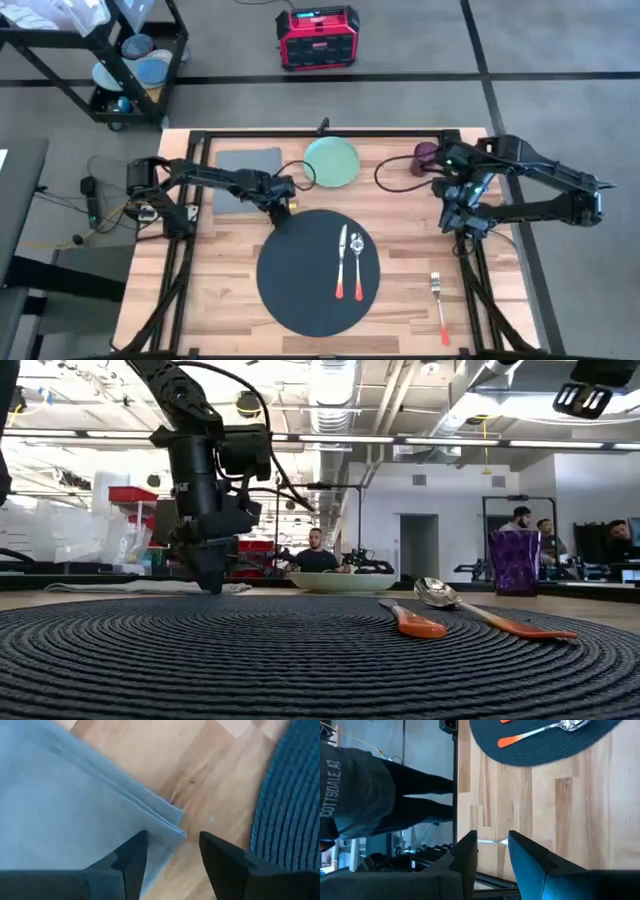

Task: Set table place
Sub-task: Fold the gray table napkin

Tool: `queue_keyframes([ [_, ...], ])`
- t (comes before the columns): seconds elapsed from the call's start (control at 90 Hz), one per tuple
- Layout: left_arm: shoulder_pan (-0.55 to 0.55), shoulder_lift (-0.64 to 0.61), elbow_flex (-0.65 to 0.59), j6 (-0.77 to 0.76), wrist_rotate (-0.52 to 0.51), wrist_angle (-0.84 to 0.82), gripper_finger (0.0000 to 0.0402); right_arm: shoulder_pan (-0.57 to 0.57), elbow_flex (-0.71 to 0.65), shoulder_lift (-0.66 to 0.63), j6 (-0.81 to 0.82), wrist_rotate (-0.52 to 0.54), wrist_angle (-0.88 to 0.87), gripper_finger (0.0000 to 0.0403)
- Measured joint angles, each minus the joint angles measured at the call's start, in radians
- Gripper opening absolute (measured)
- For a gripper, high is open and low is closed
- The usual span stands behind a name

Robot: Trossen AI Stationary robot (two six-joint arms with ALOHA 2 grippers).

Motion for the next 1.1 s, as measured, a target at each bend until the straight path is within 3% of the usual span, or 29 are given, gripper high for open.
queue_keyframes([
  [0.233,-0.007,0.002,0.045,0.032,-0.079,-0.041,0.0166,-0.001,0.000,-0.028,-0.004,0.000,0.017,0.0099],
  [0.589,-0.010,0.081,0.046,0.047,-0.031,-0.003,0.0163,-0.001,0.000,-0.055,0.057,-0.003,0.009,0.0099],
  [0.689,-0.003,0.082,0.046,0.023,-0.028,0.006,0.0131,-0.001,0.000,-0.057,0.056,0.000,0.009,0.0099],
  [0.856,-0.003,0.084,0.046,-0.025,-0.015,0.031,0.0016,-0.001,0.000,-0.056,0.083,0.001,0.009,0.0099],
  [1.1,-0.007,0.053,0.043,-0.164,-0.022,0.025,0.0003,-0.001,0.000,-0.064,0.125,0.003,0.009,0.0099],
])
